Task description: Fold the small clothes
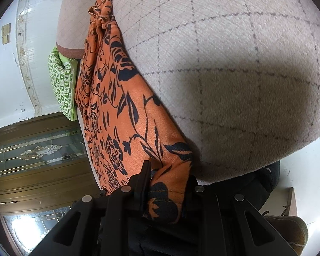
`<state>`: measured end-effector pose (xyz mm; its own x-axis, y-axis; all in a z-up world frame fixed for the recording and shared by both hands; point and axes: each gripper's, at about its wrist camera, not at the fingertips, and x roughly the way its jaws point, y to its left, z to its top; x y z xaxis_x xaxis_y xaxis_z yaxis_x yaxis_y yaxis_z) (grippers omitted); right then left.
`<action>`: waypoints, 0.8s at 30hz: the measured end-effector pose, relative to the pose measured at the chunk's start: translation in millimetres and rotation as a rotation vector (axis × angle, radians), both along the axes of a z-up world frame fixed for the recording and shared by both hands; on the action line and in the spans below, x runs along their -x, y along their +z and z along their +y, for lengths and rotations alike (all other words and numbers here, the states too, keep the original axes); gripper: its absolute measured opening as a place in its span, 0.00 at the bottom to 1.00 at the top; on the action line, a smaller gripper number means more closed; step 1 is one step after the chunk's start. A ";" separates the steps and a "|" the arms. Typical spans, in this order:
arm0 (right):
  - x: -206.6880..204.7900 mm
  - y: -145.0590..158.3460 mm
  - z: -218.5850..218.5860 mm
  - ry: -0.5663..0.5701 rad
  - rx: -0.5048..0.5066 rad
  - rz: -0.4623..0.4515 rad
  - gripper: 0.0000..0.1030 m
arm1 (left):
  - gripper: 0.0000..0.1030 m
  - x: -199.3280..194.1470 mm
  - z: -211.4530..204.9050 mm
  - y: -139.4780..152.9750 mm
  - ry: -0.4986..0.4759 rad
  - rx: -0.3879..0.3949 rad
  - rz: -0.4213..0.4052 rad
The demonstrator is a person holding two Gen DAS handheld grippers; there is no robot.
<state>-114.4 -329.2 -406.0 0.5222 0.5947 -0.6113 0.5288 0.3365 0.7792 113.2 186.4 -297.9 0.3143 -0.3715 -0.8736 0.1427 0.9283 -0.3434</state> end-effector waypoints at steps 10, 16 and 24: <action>-6.2 29.5 0.4 0.025 0.071 -0.057 0.25 | 0.10 -7.3 -3.6 7.4 -0.025 0.052 0.010; -24.9 85.2 -13.6 0.000 0.060 -0.208 0.25 | 0.10 -27.7 -6.5 41.5 -0.036 0.204 -0.025; -66.8 157.4 -53.6 -0.103 0.052 -0.389 0.25 | 0.10 -79.4 -38.0 87.9 -0.077 0.268 -0.085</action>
<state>-47.6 -382.9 -248.6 0.7757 0.5011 -0.3837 0.2303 0.3413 0.9113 192.6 148.4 -210.0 0.3441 -0.6108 -0.7131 0.2479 0.7917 -0.5584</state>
